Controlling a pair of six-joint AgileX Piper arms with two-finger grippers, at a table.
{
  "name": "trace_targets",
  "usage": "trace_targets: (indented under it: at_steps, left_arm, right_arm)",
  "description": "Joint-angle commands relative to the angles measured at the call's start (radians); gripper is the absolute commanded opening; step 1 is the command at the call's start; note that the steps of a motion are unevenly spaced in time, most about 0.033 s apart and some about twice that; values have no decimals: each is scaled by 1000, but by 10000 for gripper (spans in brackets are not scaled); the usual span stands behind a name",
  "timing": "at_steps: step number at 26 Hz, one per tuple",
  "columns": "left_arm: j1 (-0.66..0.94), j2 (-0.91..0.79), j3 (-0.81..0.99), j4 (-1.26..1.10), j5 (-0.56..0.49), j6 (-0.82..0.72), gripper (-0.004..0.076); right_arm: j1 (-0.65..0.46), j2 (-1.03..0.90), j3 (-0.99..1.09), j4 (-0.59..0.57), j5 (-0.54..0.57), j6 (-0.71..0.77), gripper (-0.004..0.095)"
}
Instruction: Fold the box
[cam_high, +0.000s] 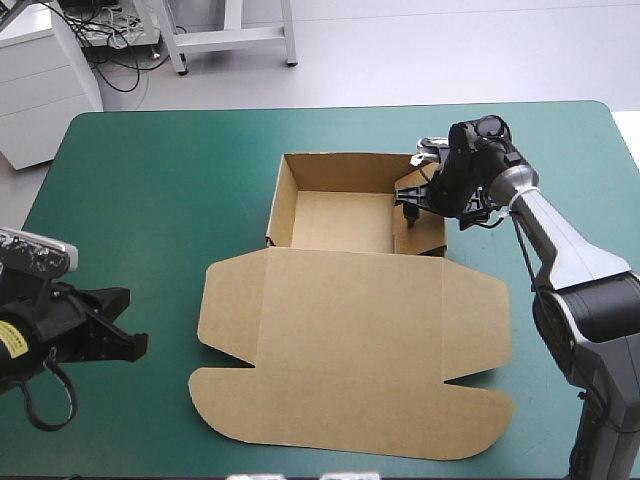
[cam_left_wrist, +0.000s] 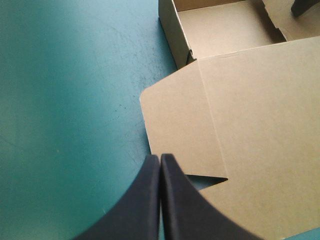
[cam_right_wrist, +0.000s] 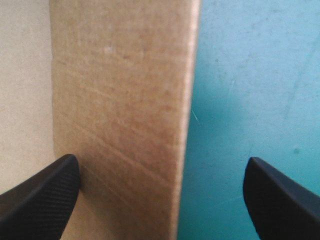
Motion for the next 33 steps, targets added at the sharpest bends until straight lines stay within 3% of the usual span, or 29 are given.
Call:
trace_targets:
  at_steps: [1, 6, 9, 10, 12, 15, 27, 33]
  left_arm:
    - [3, -44, 29, -2, -73, -10, -32]
    - [3, -98, 76, -2, -72, -15, -32]
    - [3, -113, 78, -2, -72, -15, -32]
    - [3, -118, 78, -2, -72, -15, -32]
    - [3, -120, 80, -4, -72, -15, -32]
    - [3, -120, 80, -12, -72, -18, -32]
    - [3, -120, 82, -8, -67, -35, -32]
    - [3, -120, 82, -10, -52, -45, -32]
  right_arm:
    - [-3, -44, -26, -2, -26, -9, 809]
    - [-3, -43, -26, -2, -30, -9, 799]
    - [-3, -39, -26, 0, -9, -9, 690]
    - [-3, -34, -26, 0, 3, -9, 628]
    - [-3, -24, -26, 0, 35, -9, 398]
    - [-3, -16, -26, 18, 33, -18, -15]
    - [-35, -99, -184, -95, 35, -65, -8]
    - [-329, -164, -223, -88, 35, -147, -8]
